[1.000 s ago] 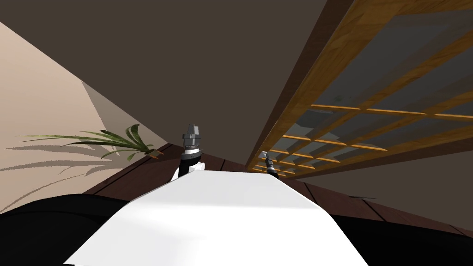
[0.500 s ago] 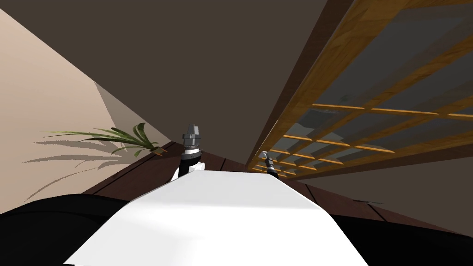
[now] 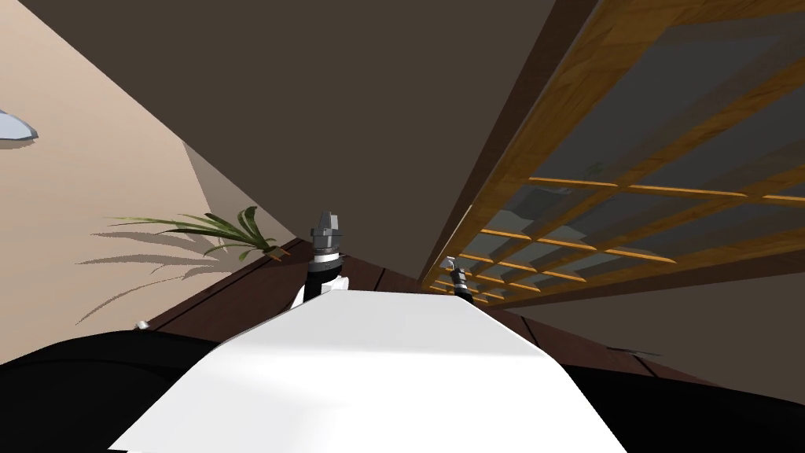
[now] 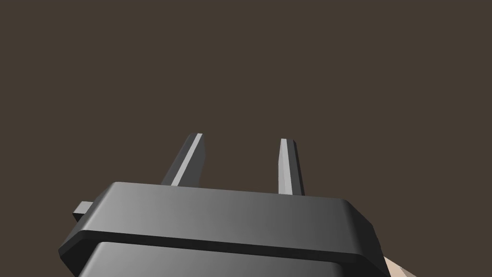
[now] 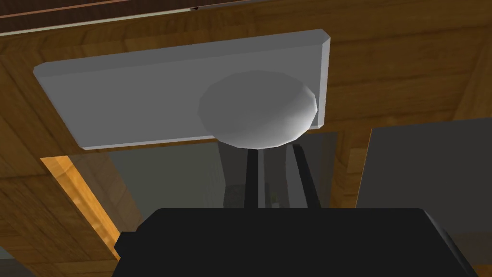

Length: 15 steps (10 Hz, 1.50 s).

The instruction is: Pull the door open

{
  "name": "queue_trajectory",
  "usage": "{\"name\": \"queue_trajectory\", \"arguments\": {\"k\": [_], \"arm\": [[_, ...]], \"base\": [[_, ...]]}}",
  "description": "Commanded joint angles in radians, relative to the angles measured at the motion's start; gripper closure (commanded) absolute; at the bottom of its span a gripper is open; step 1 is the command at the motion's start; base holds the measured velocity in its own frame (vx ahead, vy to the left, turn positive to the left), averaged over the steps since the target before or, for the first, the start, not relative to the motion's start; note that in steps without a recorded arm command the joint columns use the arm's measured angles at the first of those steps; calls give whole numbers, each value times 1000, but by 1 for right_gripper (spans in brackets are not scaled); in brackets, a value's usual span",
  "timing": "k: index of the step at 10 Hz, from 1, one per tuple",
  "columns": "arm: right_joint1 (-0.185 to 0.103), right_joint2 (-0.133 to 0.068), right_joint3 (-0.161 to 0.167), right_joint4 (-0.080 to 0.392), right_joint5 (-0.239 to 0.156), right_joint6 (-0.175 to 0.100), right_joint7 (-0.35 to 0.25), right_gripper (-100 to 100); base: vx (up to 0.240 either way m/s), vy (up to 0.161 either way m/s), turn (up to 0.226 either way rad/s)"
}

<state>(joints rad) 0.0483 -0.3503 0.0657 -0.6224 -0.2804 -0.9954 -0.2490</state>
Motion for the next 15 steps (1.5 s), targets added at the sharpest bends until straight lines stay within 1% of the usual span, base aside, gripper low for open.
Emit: {"name": "queue_trajectory", "arguments": {"k": [1,4,5,7,8,10,11,12,13,14,15], "arm": [[-1,6,10,-3,-14,0,-40,-100],[0,12,27,-21,-56,8,-126,-100],[0,12,27,-21,-56,8,-134,-100],[2,18,41,-35,-91,14,-197,-100],[2,18,41,-35,-91,14,-208,-100],[4,24,57,-51,-130,22,-272,-100],[4,24,57,-51,-130,22,-287,-100],[5,27,65,-60,-150,26,-323,-100],[5,27,65,-60,-150,26,-327,-100],[6,30,74,-68,-171,30,-368,-100],[7,34,83,-77,-193,34,-394,-100]], "base": [[-37,6,19],[-53,9,50],[-42,-7,12],[-42,-12,42],[-40,-10,18],[-52,-9,45],[-48,-9,21],[-50,-3,31],[-40,-2,22],[-46,-6,42],[-81,-17,71]]}}
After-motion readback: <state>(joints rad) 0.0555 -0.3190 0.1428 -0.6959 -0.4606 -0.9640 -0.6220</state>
